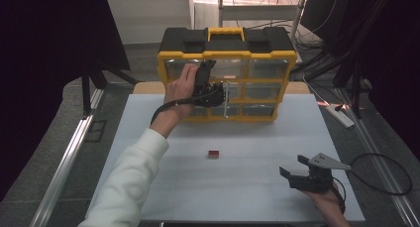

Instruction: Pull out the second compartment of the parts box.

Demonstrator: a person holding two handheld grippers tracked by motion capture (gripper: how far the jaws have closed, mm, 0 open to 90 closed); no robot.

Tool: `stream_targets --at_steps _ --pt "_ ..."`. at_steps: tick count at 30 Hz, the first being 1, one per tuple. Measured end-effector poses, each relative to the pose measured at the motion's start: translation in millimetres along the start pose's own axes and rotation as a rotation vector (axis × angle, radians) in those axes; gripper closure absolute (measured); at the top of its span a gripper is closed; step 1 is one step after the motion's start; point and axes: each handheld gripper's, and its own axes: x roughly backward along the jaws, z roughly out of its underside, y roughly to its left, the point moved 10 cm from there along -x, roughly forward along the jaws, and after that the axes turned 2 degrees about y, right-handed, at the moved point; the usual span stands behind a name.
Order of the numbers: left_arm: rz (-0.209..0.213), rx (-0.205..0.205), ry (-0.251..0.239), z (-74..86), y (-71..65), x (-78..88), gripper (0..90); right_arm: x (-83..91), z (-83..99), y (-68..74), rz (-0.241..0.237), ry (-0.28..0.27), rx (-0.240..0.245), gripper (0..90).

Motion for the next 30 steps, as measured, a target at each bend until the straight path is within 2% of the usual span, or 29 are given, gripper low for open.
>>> stream_targets --at_steps 15,30 --pt "-0.004 0.006 0.005 -0.1 2.9 -9.2 9.1 -0.1 0.1 -0.4 0.001 0.0 0.0 13.8" --pt "-0.033 0.005 -0.005 -7.9 5.7 -11.5 13.7 -0.2 0.3 -0.4 0.001 0.001 0.0 13.8"
